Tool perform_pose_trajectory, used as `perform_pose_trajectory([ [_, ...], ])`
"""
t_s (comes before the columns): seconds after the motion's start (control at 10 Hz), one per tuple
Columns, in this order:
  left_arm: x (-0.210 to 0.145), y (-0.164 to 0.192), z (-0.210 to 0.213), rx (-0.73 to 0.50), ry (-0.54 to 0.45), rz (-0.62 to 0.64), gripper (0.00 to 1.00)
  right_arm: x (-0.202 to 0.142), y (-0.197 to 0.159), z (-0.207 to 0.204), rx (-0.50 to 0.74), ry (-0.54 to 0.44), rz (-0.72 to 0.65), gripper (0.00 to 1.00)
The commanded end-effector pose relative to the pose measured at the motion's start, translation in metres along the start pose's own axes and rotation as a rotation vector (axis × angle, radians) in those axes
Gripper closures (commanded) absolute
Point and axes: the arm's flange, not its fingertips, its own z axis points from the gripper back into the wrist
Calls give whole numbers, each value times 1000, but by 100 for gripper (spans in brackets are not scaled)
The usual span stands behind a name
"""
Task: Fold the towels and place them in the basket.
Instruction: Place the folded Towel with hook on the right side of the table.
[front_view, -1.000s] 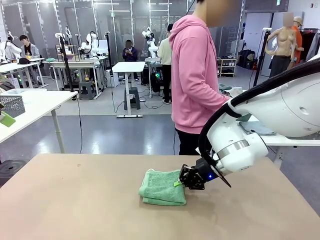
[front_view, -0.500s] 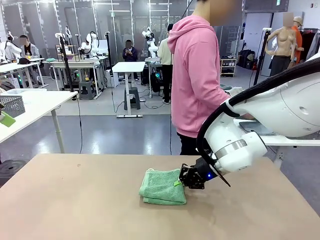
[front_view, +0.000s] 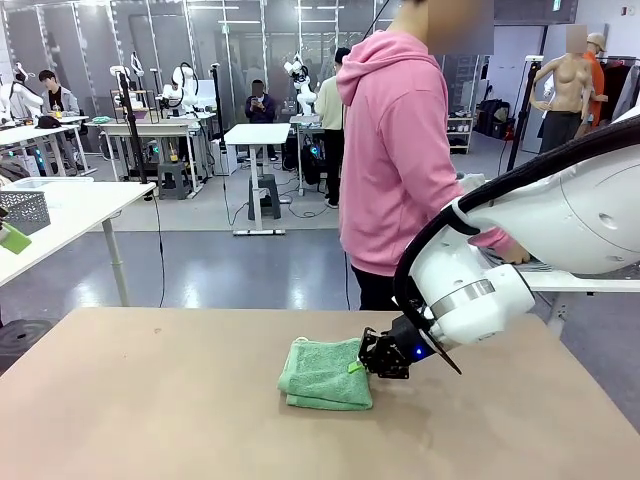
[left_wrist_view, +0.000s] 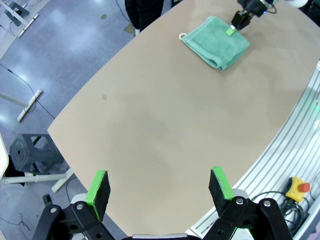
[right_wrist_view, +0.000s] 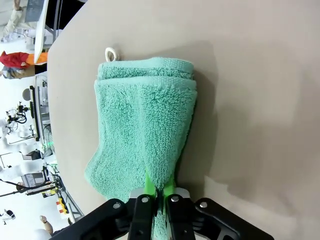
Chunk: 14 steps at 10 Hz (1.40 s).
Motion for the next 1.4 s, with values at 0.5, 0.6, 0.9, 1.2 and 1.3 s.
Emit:
perform_pose_trajectory([
  [0.5,2,3,1,7,3,-7,0,1,-4,35,41,-19,30,94],
  [0.6,2,3,1,7,3,-7,0,1,-7,46,45,-21,30,94],
  [0.9,2,3,1,7,3,-7,0,3,-28,93,-11,-51,59,94],
  [1.2,2,3,1,7,3,-7,0,11,-69,160,-121,-56,101,94],
  [1.3,2,3,1,7,3,-7,0,14,-84,182,-165,-45,109,94],
])
